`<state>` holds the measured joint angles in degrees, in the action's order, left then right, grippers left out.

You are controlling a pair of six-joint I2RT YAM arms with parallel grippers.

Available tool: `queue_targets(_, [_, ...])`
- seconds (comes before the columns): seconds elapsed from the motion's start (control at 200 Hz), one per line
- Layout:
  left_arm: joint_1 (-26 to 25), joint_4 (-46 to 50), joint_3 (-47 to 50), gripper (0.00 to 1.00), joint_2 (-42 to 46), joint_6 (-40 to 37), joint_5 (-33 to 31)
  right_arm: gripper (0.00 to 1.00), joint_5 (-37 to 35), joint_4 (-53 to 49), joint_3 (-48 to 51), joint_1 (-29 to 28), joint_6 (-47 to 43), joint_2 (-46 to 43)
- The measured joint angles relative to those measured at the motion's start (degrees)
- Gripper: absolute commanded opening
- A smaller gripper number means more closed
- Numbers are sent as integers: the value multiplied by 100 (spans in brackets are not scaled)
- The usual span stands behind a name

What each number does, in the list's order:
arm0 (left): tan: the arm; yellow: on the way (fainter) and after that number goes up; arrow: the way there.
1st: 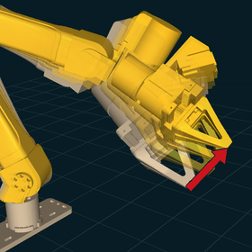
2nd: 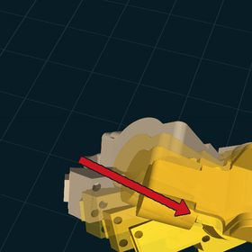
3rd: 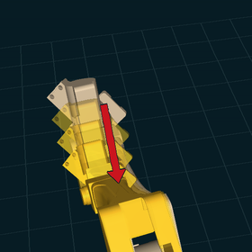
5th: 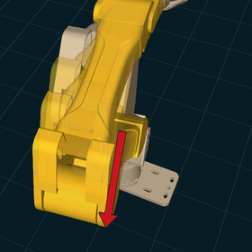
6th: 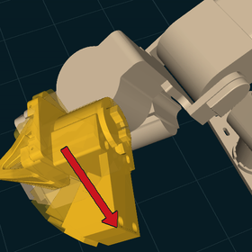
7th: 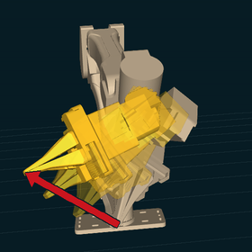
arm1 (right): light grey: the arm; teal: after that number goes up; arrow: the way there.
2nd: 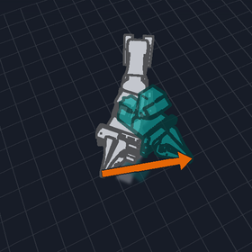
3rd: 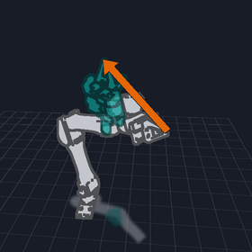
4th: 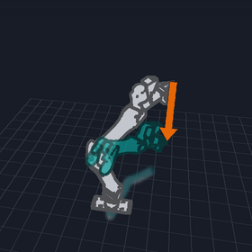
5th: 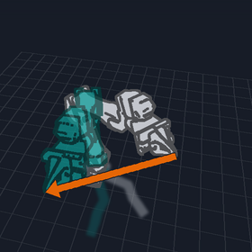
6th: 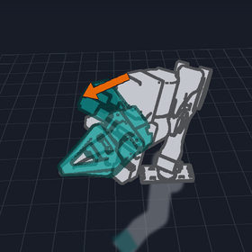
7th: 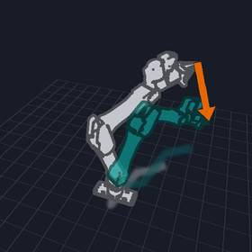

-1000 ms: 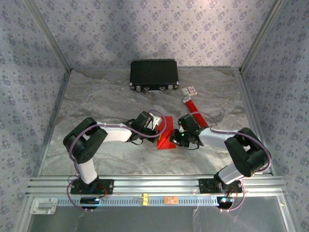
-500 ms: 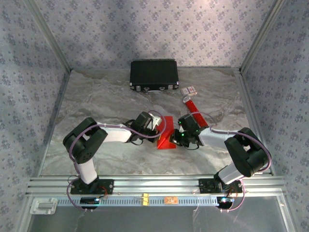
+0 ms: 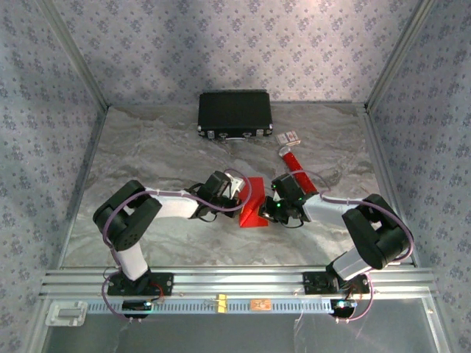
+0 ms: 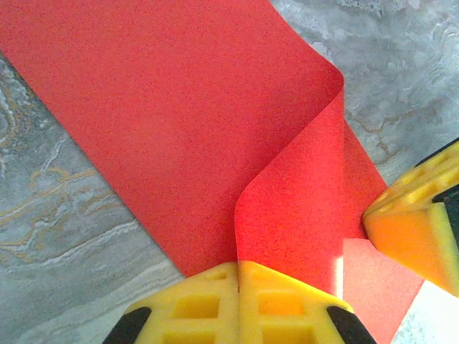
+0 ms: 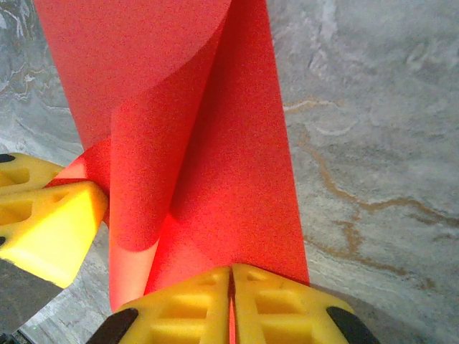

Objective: Fold a paper plane with a square sheet of paper (pick it up from the middle)
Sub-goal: Fold the triangle a second time at the center of the table.

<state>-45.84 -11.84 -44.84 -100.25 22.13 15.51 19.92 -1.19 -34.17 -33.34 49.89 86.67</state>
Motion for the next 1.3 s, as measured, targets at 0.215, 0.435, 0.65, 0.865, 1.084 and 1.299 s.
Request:
queue_targets(0.215, [0, -7, -20, 4, 0, -9, 15, 11, 0, 0, 0, 0, 0, 0])
queue_targets(0.435, [0, 13, -81, 4, -4, -68, 22, 11, 0, -2, 0, 0, 0, 0])
queue_targets(0.65, [0, 26, -116, 4, -57, -111, 31, 11, 0, -4, 0, 0, 0, 0])
queue_targets(0.865, [0, 26, -122, 4, -136, -111, 31, 11, 0, -7, 0, 0, 0, 0])
queue_targets(1.084, [0, 11, -122, 2, -142, -105, 28, 11, 0, -35, -15, -2, 0, 0])
queue_targets(1.299, [0, -57, -83, 0, -127, -37, 4, 11, 0, -37, -15, 0, 0, 0])
